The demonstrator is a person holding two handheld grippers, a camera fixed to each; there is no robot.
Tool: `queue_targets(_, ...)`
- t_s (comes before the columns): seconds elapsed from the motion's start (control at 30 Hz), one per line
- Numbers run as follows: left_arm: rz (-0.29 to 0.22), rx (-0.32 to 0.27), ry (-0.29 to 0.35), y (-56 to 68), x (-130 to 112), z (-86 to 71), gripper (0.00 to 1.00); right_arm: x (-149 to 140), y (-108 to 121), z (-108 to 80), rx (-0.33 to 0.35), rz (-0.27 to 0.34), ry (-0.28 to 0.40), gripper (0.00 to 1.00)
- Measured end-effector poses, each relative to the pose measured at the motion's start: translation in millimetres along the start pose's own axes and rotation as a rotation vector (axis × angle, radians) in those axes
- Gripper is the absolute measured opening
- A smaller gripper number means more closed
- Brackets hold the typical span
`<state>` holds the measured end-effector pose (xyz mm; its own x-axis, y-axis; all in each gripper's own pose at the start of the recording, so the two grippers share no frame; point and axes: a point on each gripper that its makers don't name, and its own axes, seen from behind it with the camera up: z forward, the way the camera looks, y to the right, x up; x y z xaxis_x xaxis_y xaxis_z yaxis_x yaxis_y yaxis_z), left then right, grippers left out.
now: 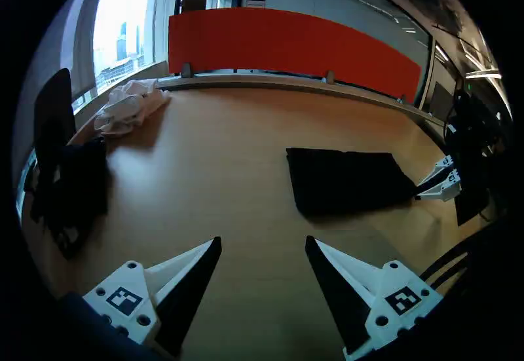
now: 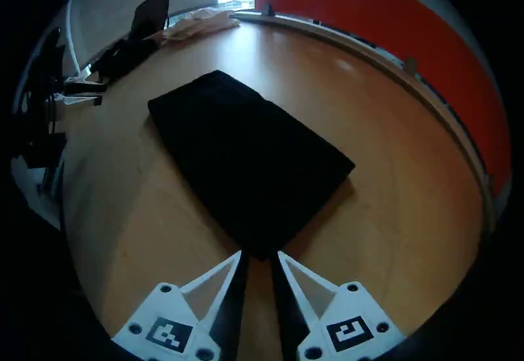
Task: Fold towel
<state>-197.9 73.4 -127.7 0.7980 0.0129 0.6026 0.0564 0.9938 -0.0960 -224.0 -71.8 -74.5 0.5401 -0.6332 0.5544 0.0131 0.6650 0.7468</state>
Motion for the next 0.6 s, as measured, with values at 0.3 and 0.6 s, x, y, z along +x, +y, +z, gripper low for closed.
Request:
queue_targets(0.3, 0.005, 0.001, -0.007, -0.6, -3.8, -1.4, 0.95, 4.4, 2.0, -4.3, -0.004, 0.000, 0.009, 0.22)
queue_targets(0.6, 0.006, -0.001, -0.011, 0.6, -5.2, -1.0, 0.95, 6.1, 5.7, -5.4, -0.020, -0.017, 0.020, 0.02)
